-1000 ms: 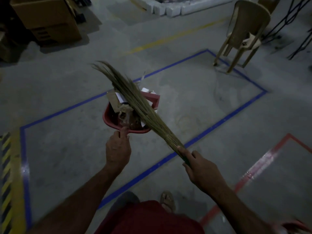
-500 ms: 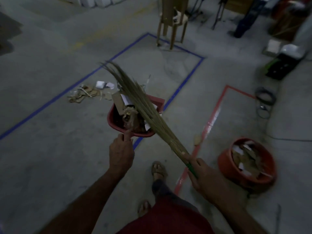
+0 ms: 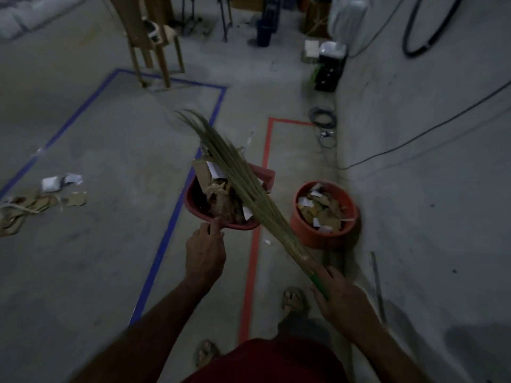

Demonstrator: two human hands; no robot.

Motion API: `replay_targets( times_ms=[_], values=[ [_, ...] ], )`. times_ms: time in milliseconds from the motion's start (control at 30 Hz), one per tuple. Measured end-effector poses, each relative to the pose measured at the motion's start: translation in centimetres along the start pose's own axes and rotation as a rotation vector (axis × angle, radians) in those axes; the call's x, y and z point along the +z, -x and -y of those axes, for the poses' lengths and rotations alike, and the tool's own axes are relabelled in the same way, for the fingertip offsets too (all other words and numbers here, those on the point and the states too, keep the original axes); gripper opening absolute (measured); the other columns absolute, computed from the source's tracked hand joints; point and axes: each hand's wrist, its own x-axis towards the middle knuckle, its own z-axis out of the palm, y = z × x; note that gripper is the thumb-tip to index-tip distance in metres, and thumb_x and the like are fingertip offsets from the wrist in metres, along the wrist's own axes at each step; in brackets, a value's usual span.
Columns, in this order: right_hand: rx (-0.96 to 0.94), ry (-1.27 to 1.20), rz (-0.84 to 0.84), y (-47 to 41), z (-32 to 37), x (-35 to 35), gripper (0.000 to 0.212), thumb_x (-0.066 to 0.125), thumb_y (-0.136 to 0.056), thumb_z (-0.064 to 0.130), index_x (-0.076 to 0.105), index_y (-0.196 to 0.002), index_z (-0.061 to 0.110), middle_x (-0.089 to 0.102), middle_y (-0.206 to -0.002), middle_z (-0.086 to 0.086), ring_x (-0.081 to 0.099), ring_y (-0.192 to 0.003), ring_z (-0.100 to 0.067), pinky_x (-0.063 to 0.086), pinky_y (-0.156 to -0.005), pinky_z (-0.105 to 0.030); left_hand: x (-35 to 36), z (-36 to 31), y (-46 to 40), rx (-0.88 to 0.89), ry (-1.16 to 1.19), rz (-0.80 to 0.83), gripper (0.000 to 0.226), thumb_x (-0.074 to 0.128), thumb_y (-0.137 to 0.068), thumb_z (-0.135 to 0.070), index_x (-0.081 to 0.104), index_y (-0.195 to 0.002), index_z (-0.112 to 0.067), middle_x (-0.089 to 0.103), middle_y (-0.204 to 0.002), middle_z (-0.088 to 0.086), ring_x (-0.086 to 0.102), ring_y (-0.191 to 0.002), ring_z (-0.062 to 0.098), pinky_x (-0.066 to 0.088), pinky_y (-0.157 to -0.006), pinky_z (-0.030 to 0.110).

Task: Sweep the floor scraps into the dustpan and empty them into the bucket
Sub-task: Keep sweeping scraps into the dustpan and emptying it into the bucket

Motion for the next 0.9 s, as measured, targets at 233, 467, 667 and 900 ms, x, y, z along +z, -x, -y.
replay_targets(
  times_ms=[233,467,667,900],
  values=[
    [0.128,-0.062,-0.072,-0.2,-11.0,-1.7,0.073,0.066,-0.088,0.026,0.032,-0.151,0.042,0.061,-0.099,0.001,0.057,-0.059,-0.012,0.035,-0.045,-0.019,6.1,-11.8,-6.0,0.149,0.021,0.089,0.033,0.054,-0.096,-0.027,0.053,-0.128,-0.02,0.06,-0.093,0.007,0.057,-0.076,0.028,0.045,-0.062,0.037],
    [0.271,-0.117,-0.006,-2.3,-23.3,-2.6,0.072,0.049,-0.094,0.038,0.006,-0.144,0.067,0.052,-0.094,0.006,0.055,-0.067,-0.012,0.044,-0.051,-0.027,13.5,-22.4,-11.3,0.217,-0.075,0.24,0.035,0.058,-0.093,-0.025,0.057,-0.127,-0.017,0.061,-0.097,0.012,0.061,-0.078,0.036,0.045,-0.063,0.039],
    [0.336,-0.045,0.01,-4.4,-28.9,-2.8,0.055,0.053,-0.093,0.033,0.042,-0.147,0.041,0.057,-0.091,0.005,0.058,-0.062,-0.016,0.046,-0.05,-0.024,17.6,-27.8,-14.8,0.242,-0.141,0.384,0.039,0.062,-0.089,-0.018,0.056,-0.127,-0.015,0.061,-0.104,0.014,0.06,-0.082,0.037,0.039,-0.062,0.037],
    [0.419,-0.022,0.088,-7.8,-33.0,1.1,0.059,0.064,-0.088,0.023,0.048,-0.144,0.029,0.057,-0.082,-0.002,0.054,-0.053,-0.017,0.041,-0.041,-0.028,24.7,-30.3,-20.1,0.328,-0.269,0.537,0.051,0.049,-0.097,-0.018,0.037,-0.146,-0.02,0.055,-0.126,0.014,0.057,-0.105,0.034,0.044,-0.078,0.041]
  ],
)
